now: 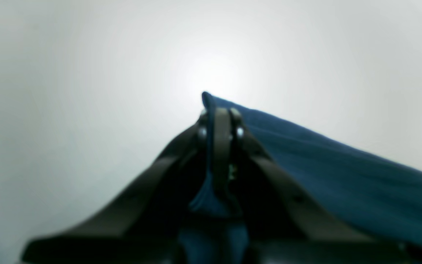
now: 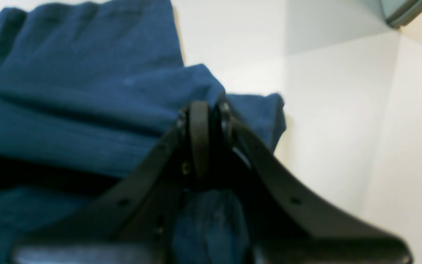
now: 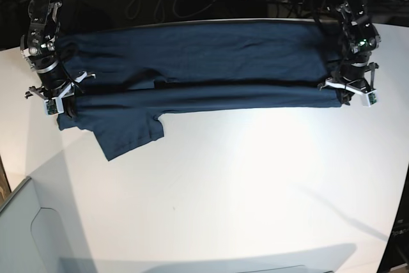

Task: Fold the T-shirt properly
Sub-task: 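Lower the folded hem onto the shirt with both grippers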

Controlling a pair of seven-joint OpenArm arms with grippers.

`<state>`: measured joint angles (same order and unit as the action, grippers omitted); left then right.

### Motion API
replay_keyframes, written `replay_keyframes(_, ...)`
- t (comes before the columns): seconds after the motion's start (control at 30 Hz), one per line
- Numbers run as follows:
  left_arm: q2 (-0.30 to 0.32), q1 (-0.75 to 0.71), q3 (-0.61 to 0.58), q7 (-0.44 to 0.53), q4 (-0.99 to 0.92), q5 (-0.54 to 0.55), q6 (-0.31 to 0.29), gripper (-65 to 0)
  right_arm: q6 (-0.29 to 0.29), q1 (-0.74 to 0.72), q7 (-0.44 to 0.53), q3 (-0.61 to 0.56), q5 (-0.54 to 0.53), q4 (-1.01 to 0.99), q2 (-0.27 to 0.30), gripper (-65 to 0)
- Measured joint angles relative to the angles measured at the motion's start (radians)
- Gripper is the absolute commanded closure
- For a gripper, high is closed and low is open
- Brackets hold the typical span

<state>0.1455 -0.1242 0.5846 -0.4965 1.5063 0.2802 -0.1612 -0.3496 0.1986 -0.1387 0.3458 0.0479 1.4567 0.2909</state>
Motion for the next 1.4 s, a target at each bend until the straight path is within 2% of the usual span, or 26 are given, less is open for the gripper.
replay_keyframes(0.1,-0.004,0.003,-0.001,-0.020,0.000,0.000,0.000,-0.8,0.000,-0.006,-0.040,0.000,0.001,0.001,0.000,-11.4)
replay_keyframes(0.17,-0.004,0.003,0.000,-0.076,0.000,0.000,0.000,-8.1,0.000,-0.012,-0.045,0.000,0.000,0.003,0.001,-19.8)
replay_keyframes(0.23,-0.004,0.002,0.001,-0.091,0.000,0.000,0.004,-16.2,0.000,-0.011,-0.050,0.000,0.003,0.011,0.003,-26.9)
replay_keyframes(0.33,-0.003,0.003,0.002,-0.084,0.002,-0.004,0.004,-23.8,0.000,-0.006,-0.053,0.003,0.002,0.064,0.003,-31.1)
replay_keyframes(0.4,-0.005,0.002,0.001,-0.087,0.019,0.000,0.003,-25.3,0.000,-0.006,-0.052,0.005,0.001,0.094,0.003,-31.1)
replay_keyframes(1.0,-0.010,0.005,0.002,-0.084,0.039,-0.001,0.008,-24.8,0.000,-0.010,-0.053,0.002,0.000,0.122,-0.003,-31.4)
replay_keyframes(1.3,-0.026,0.005,-0.002,-0.085,0.039,-0.001,0.007,-8.2,0.000,-0.031,-0.109,0.003,0.000,0.122,-0.003,-31.4)
replay_keyframes(1.4,-0.026,0.005,0.000,-0.085,0.039,-0.001,0.007,-0.4,0.000,-0.032,-0.109,0.004,0.000,0.124,-0.003,-31.4)
